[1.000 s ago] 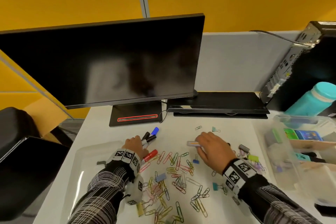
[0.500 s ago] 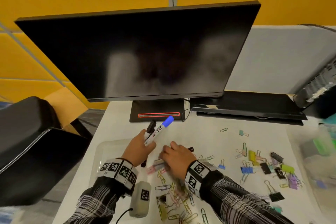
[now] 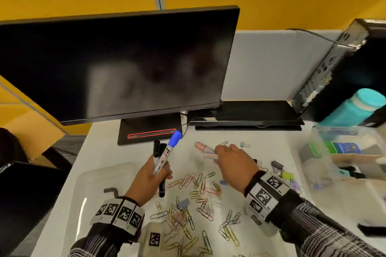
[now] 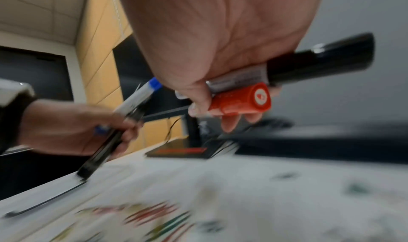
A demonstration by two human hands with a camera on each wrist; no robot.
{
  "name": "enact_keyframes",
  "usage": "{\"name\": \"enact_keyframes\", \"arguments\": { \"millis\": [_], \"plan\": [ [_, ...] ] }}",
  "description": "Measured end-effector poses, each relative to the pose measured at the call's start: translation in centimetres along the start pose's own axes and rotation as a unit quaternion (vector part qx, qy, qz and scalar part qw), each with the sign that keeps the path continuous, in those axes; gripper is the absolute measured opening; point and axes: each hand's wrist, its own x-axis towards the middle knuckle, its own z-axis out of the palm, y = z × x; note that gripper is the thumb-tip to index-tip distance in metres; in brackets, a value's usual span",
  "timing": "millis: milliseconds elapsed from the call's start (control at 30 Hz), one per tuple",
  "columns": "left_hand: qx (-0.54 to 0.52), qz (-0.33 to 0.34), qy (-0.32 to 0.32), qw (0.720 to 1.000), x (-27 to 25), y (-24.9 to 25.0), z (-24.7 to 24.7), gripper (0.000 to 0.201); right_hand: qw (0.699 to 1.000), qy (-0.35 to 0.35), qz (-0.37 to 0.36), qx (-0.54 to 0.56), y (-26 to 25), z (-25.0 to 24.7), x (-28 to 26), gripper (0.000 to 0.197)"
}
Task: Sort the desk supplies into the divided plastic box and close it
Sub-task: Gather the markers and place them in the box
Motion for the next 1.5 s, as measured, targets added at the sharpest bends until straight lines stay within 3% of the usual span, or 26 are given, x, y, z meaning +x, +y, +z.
{"name": "enact_keyframes", "arguments": {
  "millis": [300,467,700,1000,1233,1500],
  "plan": [
    [0.021,0.049,-0.077,0.996,0.5,4.3,8.5,0.006,0.981,0.020,0.182,-0.067,14.8,-9.4,-10.7,0.022],
    [0.040,0.046,-0.094,0.994,-0.1,6.0,12.6,0.007,0.963,-0.061,0.236,-0.114,20.9,-10.4,-15.4,0.036],
    [0.058,0.043,-0.090,0.993,-1.2,7.8,15.9,0.009,0.952,-0.187,0.206,-0.124,24.7,-8.2,-15.3,0.034],
    [0.055,0.027,-0.069,0.996,-2.2,7.5,17.3,0.008,0.942,-0.265,0.159,-0.129,27.1,-5.7,-12.9,0.031],
    [0.062,0.014,-0.059,0.996,-2.5,7.3,17.9,0.006,0.950,-0.264,0.167,-0.025,28.3,-4.2,-12.0,0.042],
    [0.082,0.008,-0.054,0.995,-2.2,7.5,18.6,0.007,0.960,-0.248,0.124,0.026,30.3,-4.4,-12.4,0.031]
  ]
}}
